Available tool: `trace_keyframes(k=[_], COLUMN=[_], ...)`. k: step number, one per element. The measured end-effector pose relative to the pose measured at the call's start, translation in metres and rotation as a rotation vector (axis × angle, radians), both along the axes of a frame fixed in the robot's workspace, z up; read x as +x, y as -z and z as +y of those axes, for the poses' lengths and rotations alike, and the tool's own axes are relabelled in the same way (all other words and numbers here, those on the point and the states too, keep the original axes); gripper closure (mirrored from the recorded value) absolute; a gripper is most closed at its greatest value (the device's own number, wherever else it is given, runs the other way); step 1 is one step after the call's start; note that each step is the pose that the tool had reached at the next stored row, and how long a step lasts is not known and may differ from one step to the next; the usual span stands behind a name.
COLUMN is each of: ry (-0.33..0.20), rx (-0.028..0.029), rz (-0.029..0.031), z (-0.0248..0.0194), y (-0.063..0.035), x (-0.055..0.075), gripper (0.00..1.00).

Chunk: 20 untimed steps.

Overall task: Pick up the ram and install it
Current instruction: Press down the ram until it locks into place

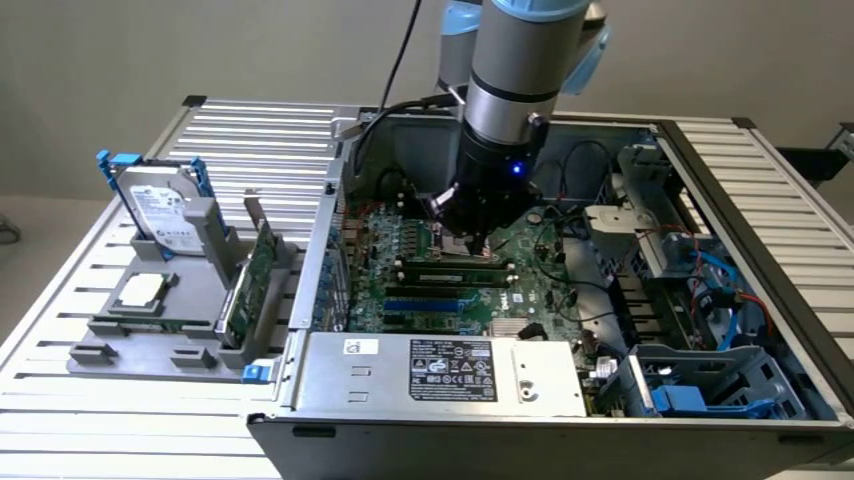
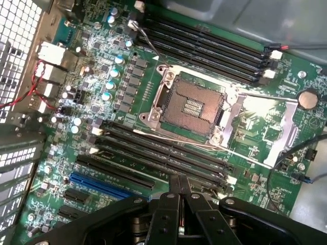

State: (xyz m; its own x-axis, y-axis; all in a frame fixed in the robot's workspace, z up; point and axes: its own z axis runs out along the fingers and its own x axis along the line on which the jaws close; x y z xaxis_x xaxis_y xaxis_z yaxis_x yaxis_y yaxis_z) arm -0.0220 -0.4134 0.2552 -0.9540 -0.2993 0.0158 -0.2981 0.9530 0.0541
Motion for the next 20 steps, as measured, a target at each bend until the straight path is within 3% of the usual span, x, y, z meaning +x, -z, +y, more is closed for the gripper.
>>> trace_keyframes(k=[11,12,13,14,20], ry=[0.141,0.152,0.153,0.154,0.174], rx=[-0.0001,-0.0003,-0.0002,-0.0003,-0.0002], rz=[0.0,0.0,0.0,0.0,0.0], z=[-0.0001,-0.0013,-0.0072,-0.0092,-0.0113], y=[-0.001,-0.0013,-0.0018,-0.002,-0.002], x=[0.0,0.0,0.0,-0.001,-0.003], gripper=[0.89,0.89,0.89,0.89,0.89])
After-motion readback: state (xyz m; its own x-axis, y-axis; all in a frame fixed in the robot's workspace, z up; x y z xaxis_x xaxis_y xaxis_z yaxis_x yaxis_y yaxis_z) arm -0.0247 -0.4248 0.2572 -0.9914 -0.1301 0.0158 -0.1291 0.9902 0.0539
